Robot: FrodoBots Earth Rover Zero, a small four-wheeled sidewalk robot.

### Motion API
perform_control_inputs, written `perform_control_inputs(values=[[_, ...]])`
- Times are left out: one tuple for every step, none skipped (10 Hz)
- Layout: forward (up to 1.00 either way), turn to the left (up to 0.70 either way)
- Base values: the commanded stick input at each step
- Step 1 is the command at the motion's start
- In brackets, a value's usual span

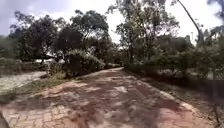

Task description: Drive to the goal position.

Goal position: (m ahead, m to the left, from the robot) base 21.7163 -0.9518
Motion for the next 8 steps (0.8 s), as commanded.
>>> perform_control_inputs(values=[[0.70, 0.00], [0.70, 0.00], [0.70, 0.00], [0.70, 0.00], [0.70, 0.00], [0.70, 0.00], [0.70, 0.00], [0.70, 0.00]])
